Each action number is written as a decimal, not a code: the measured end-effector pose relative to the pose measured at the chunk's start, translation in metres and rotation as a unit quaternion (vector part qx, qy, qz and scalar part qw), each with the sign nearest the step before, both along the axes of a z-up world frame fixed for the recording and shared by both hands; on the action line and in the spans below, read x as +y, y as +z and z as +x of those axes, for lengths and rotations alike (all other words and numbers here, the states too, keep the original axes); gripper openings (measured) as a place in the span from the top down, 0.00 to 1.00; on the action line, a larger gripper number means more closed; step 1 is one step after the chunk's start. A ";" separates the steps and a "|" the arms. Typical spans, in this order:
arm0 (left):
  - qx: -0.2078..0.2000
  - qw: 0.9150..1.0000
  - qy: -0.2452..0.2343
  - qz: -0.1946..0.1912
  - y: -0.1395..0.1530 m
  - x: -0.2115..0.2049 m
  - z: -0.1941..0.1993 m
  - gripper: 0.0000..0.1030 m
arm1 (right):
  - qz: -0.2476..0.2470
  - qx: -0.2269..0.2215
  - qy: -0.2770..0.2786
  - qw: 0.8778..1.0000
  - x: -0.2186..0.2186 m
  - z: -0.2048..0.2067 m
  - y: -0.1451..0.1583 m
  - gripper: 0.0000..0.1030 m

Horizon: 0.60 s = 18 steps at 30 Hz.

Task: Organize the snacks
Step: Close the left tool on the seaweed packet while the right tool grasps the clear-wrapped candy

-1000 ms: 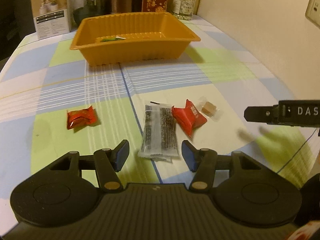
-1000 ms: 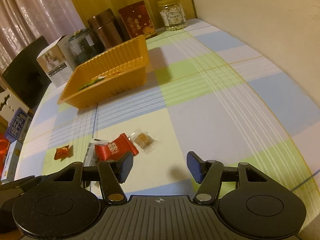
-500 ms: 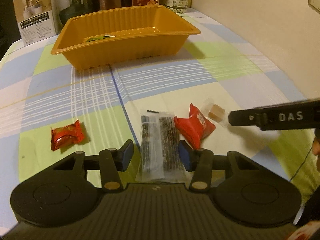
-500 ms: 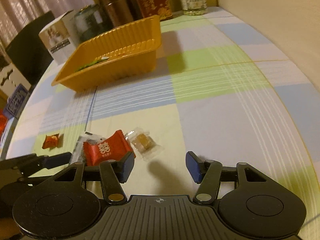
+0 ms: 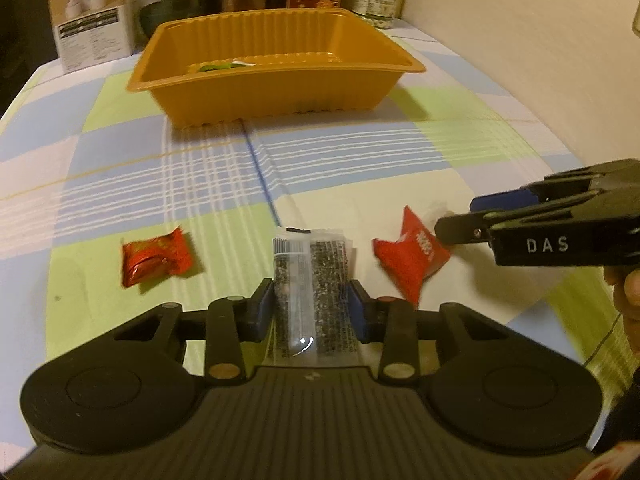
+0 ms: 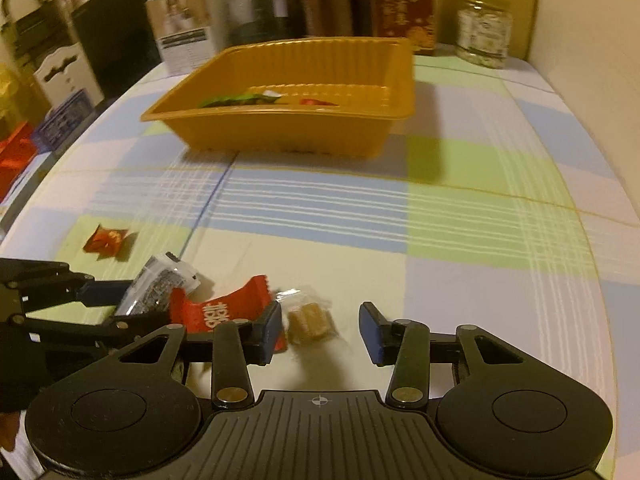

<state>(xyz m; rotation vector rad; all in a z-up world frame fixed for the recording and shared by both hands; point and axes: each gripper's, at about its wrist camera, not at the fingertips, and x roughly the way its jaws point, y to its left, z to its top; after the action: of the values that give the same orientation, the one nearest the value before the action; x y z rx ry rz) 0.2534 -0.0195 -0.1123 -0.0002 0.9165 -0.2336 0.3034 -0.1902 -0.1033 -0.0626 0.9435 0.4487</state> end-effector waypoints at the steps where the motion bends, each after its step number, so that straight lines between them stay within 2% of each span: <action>1: 0.000 1.000 0.002 -0.002 0.000 0.002 -0.001 0.66 | -0.003 0.002 0.005 1.000 0.001 0.000 -0.002 0.59; 9: -0.003 1.000 0.004 0.002 0.001 0.002 -0.004 0.66 | -0.019 -0.001 0.007 1.000 0.006 0.004 -0.004 0.68; 12: -0.005 1.000 0.002 0.007 0.000 0.001 -0.004 0.66 | -0.026 -0.003 0.009 1.000 0.007 0.001 -0.004 0.79; 18: -0.001 1.000 0.004 0.012 0.001 0.001 -0.007 0.66 | -0.006 0.009 -0.017 1.000 0.004 -0.004 0.001 0.80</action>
<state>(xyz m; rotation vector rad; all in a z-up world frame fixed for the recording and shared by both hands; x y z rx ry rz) 0.2464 -0.0185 -0.1116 0.0187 0.9166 -0.2156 0.2994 -0.1865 -0.1027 -0.0532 0.9626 0.4123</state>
